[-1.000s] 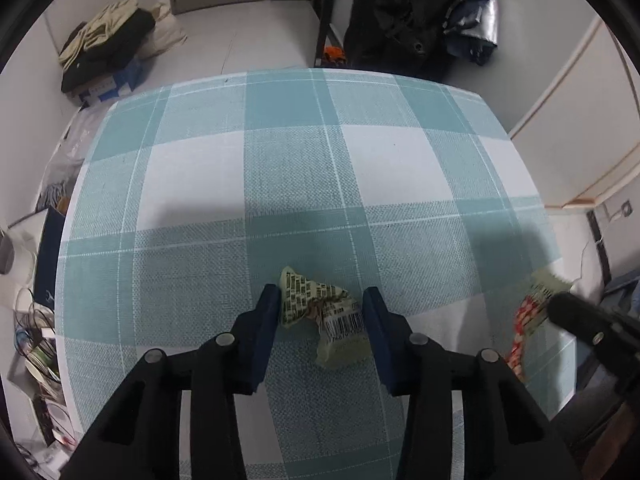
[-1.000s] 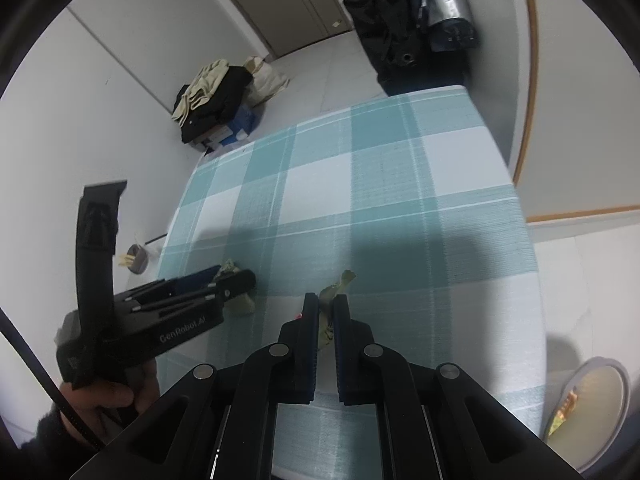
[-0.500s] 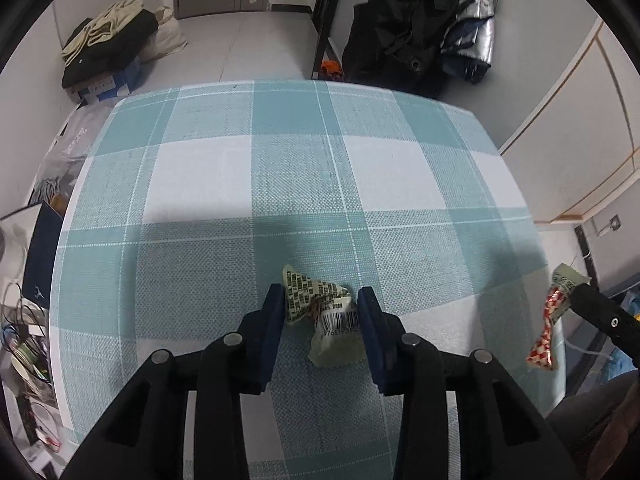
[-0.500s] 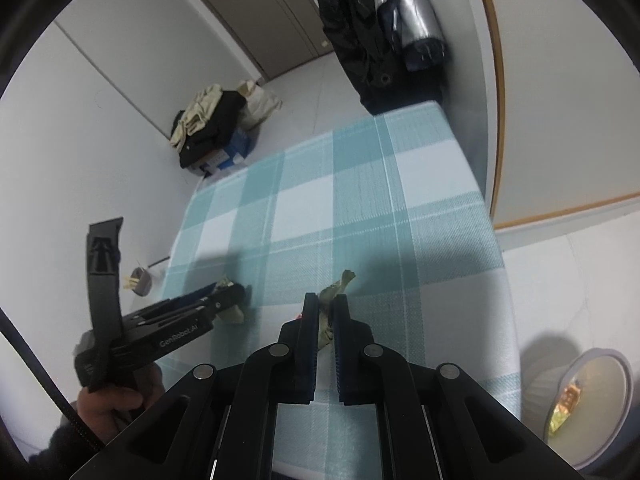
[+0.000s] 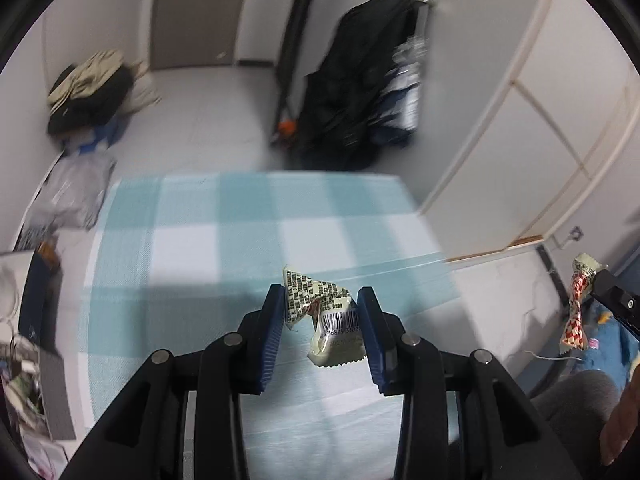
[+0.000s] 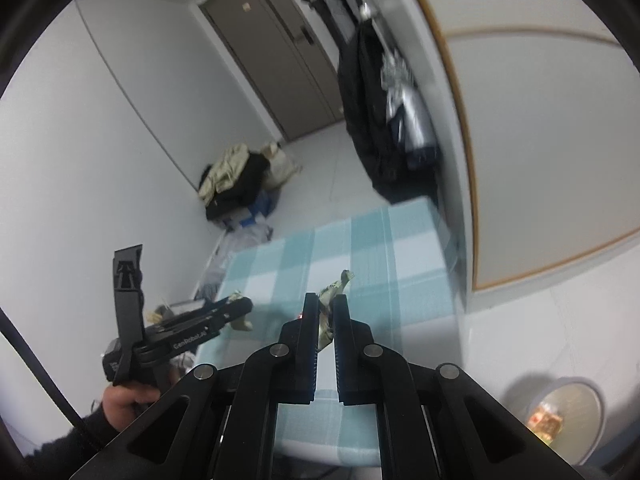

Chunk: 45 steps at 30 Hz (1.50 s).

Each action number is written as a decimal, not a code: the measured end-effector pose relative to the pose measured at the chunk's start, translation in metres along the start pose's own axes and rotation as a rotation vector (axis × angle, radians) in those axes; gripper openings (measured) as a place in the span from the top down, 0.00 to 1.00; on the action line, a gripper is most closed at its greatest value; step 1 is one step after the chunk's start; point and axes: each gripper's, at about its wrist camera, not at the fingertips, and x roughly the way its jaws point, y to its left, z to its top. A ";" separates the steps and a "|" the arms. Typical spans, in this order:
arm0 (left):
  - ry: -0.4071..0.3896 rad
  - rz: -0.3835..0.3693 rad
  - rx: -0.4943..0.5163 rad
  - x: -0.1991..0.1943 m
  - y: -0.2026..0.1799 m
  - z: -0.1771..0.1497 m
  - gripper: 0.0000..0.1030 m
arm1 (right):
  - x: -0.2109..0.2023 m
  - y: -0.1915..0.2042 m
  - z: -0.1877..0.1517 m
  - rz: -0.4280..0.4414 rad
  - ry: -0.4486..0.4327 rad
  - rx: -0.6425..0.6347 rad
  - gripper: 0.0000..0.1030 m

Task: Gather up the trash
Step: 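Carry both wrappers with both tools over the white bin, then open the right tool over the bin while the left tool opens to drop its wrapper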

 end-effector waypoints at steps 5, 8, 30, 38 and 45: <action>-0.029 -0.133 0.028 -0.020 -0.041 0.009 0.69 | -0.060 -0.009 0.008 -0.017 -0.101 0.008 0.94; -0.034 -0.216 0.040 -0.025 -0.065 0.016 0.69 | -0.092 -0.022 0.009 -0.054 -0.150 0.011 0.94; 0.199 -0.560 0.286 0.055 -0.252 -0.002 0.69 | -0.159 -0.224 -0.060 -0.425 -0.059 0.311 0.94; 0.388 -0.581 0.348 0.097 -0.284 -0.030 0.69 | -0.140 -0.273 -0.099 -0.479 0.058 0.417 0.94; 0.514 -0.574 0.371 0.129 -0.294 -0.044 0.69 | -0.109 -0.303 -0.129 -0.477 0.151 0.471 0.94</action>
